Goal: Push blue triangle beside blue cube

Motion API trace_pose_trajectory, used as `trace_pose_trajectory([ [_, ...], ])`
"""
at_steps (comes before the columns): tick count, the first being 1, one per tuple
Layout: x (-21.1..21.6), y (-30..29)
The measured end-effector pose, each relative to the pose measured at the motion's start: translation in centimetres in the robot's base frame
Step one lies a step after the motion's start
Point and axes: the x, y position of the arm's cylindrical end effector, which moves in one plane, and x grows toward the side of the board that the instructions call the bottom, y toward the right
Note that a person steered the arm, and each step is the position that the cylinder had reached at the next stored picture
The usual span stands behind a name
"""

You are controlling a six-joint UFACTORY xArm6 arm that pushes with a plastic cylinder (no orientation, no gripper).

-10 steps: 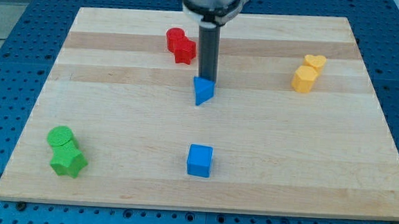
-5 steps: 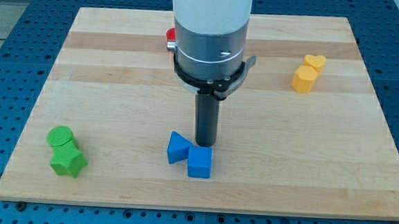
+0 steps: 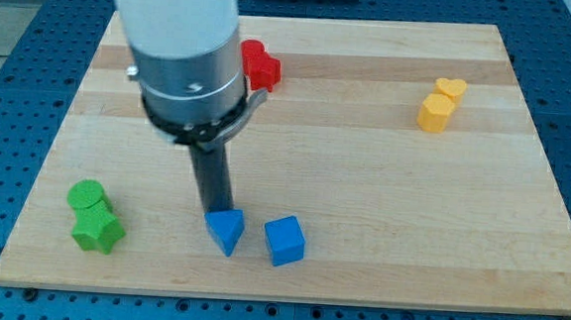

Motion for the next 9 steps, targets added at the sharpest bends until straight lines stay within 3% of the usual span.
trace_pose_trajectory([
  [1, 0.1, 0.0],
  [2, -1.0, -3.5],
  [3, 2.2, -9.6],
  [4, 4.0, -9.2],
  [5, 2.5, -7.5],
  [9, 3.4, 0.2],
])
